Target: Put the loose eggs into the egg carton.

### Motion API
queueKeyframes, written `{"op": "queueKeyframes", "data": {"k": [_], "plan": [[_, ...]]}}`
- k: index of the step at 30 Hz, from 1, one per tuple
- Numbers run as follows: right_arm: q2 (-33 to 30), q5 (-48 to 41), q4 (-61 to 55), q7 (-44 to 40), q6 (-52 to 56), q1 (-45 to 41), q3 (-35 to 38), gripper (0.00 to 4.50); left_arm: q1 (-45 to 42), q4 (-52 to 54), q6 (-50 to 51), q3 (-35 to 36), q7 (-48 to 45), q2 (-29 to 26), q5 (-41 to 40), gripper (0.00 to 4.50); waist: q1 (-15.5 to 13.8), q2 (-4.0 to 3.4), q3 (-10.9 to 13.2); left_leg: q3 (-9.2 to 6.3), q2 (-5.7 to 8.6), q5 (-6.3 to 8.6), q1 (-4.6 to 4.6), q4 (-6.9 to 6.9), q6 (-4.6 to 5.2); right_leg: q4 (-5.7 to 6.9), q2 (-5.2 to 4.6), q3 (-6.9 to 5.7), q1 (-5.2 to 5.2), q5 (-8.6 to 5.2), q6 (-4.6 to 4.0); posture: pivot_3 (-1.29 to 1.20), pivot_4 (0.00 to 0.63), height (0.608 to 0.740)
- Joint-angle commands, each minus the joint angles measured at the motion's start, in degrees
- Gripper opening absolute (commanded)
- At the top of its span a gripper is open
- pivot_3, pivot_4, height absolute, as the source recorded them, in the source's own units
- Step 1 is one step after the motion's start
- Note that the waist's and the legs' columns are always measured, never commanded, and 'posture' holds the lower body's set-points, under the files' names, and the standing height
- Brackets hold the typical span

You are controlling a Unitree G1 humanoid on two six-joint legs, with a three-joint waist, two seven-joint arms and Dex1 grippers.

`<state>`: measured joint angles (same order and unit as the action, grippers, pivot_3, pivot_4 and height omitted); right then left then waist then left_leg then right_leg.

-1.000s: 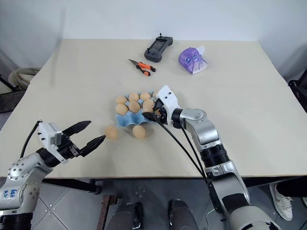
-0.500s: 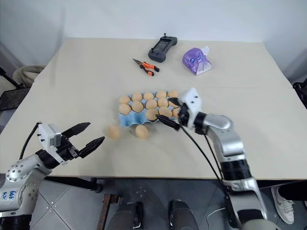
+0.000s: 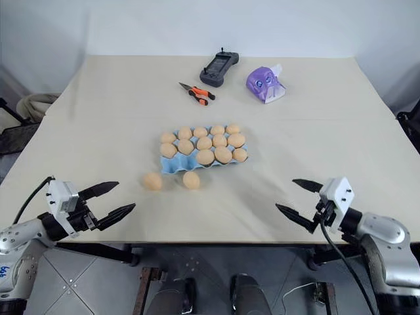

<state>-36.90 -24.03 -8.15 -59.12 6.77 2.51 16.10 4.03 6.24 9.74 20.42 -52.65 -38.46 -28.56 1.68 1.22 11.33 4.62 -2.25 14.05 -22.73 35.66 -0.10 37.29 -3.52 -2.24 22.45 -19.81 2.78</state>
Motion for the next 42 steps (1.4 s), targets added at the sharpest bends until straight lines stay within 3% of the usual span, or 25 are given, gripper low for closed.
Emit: {"op": "queueKeyframes", "data": {"k": [1, 9, 14, 26, 32, 40, 42], "plan": [[0.4, -0.7, -2.8, 1.7, -1.6, -0.2, 0.5, 4.47, -0.8, 0.7, -0.6, 0.5, -0.1, -0.8, 0.2, 4.5, 0.0, 0.0, 0.0, 0.01, 0.0, 0.0, 0.0, 0.0, 0.0, 0.0, -0.01, 0.02, 0.0, 0.0, 0.0, 0.0, 0.15, 0.74], [-0.8, -1.3, -3.4, 1.7, -1.1, -1.1, 0.6, 4.47, -10.4, -2.3, 4.3, -6.9, 5.0, 1.3, 3.7, 4.5, -0.4, 0.0, 0.0, 0.01, 0.01, -0.04, -0.02, -0.03, 0.06, -0.05, -0.02, -0.01, 0.01, 0.01, 0.01, 0.0, 0.15, 0.74], [-1.0, -1.4, -4.0, 2.1, -0.8, -1.5, 0.5, 4.47, -16.5, -5.7, 2.1, -13.4, 2.9, 2.5, 7.5, 4.5, -0.2, 0.01, 0.0, 0.03, 0.05, -0.04, -0.06, -0.01, 0.08, -0.06, -0.01, -0.03, 0.02, 0.04, 0.05, 0.0, 0.15, 0.74], [0.1, -1.0, -6.2, 4.6, -0.2, -0.5, -0.5, 4.47, -25.8, -3.3, 6.3, -25.3, 7.1, 11.1, 12.1, 4.5, -0.3, 0.02, 0.0, 0.08, 0.06, -0.07, -0.04, 0.34, 0.11, 0.17, 0.03, 0.08, -0.03, 0.11, 0.2, 0.0, 0.15, 0.74], [0.4, -1.1, -7.3, 6.2, 0.1, -0.6, -1.5, 4.47, -29.2, -8.1, 5.5, -28.2, 10.1, 14.7, 16.6, 4.5, -0.1, 0.02, 0.0, 0.21, 0.11, -0.13, -0.01, 0.4, 0.22, 0.19, 0.04, 0.26, -0.03, 0.22, 0.34, 0.0, 0.15, 0.74], [1.1, -1.5, -8.8, 7.8, 0.7, 0.1, -1.7, 4.47, -27.5, -7.2, 5.2, -28.6, 11.5, 14.8, 19.1, 4.5, -0.3, 0.02, 0.0, 0.32, 0.11, -0.14, 0.03, 0.4, 0.23, 0.2, 0.04, 0.35, -0.03, 0.24, 0.39, 0.0, 0.15, 0.74], [1.3, -1.4, -8.7, 8.0, 0.6, 0.2, -1.9, 4.5, -26.9, -7.0, 5.3, -28.8, 11.5, 14.6, 19.6, 4.1, -0.3, 0.02, 0.0, 0.38, 0.11, -0.14, 0.15, 0.39, 0.23, 0.2, 0.04, 0.44, -0.1, 0.25, 0.39, 0.0, 0.15, 0.74]]}}
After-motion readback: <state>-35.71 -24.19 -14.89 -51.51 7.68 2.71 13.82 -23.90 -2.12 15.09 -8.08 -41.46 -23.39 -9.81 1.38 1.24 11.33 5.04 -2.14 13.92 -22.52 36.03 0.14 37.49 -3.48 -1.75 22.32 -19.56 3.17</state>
